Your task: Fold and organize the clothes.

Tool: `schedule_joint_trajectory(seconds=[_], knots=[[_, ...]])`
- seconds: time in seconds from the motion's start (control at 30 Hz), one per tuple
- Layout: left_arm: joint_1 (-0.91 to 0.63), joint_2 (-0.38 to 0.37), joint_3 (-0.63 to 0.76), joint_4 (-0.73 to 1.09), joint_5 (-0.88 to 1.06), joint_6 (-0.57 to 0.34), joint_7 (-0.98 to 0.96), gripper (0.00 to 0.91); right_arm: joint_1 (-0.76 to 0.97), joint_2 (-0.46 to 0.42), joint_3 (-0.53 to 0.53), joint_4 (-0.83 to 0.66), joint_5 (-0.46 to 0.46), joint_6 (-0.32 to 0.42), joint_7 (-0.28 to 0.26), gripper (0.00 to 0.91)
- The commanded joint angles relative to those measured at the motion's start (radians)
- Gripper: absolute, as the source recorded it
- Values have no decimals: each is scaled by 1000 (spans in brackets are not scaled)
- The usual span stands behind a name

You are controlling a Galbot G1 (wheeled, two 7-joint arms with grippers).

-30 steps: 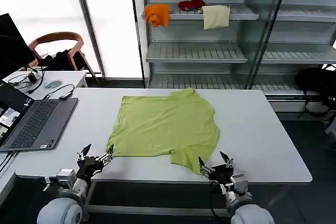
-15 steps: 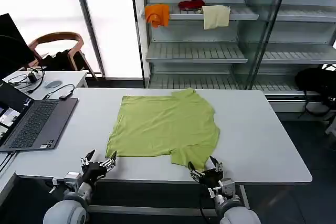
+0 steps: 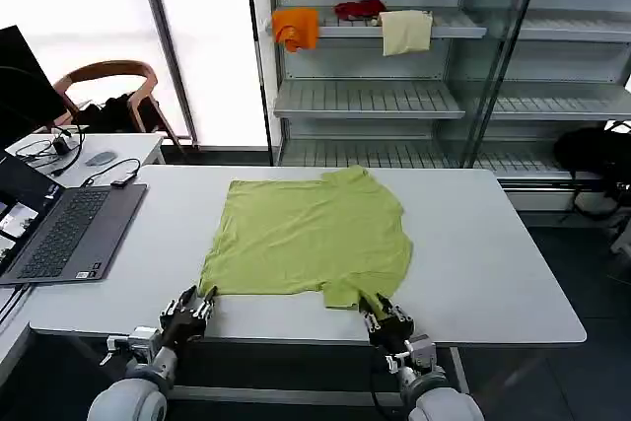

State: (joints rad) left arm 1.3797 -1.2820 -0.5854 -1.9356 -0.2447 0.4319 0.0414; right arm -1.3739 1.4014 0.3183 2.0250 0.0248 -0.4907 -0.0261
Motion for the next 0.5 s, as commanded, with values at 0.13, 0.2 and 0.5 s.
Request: schedule_joint_trajectory(seconds=[0.13,0.2,0.5], knots=[[-15,-14,-1,-9,-4,-48,-26,0,1,4,8,13,39,54,7,0],[-28,-15,-5,-22,-16,-56,-32,0,14,8,18,29,60,61,13,0],[-128,-18,-13,-44,-59,-14,-38,0,132,23,40,24,76,26,30,0]])
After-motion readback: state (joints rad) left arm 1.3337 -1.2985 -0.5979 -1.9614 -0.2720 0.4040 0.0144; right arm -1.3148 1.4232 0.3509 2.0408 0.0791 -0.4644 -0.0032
